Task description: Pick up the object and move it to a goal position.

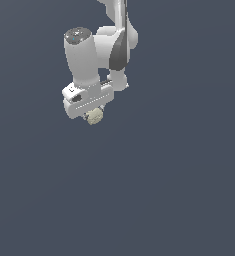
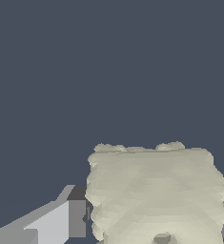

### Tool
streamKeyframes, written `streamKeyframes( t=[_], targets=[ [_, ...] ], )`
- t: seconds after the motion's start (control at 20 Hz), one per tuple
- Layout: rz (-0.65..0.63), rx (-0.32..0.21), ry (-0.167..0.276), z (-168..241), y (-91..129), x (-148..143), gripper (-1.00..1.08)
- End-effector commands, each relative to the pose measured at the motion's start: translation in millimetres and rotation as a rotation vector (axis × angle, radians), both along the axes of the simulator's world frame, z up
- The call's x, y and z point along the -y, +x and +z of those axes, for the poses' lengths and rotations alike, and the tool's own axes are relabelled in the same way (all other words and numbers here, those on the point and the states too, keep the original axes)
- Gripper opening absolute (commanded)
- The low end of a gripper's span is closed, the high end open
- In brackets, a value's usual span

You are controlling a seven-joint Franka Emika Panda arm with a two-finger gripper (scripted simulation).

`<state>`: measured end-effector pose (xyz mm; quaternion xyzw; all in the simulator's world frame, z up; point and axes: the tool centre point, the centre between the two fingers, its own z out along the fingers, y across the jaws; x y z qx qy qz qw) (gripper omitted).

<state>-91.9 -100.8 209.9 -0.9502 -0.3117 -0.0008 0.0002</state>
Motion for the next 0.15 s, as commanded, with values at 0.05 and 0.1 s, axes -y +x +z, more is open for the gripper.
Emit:
streamKeyframes(
  t=[0.05, 0.1],
  targets=[
    [0.001, -0.001, -0.001, 4.4, 0.6, 3.0, -1.00],
    [0.001, -0.001, -0.001, 4.4, 0.8, 3.1, -1.00]
  ],
)
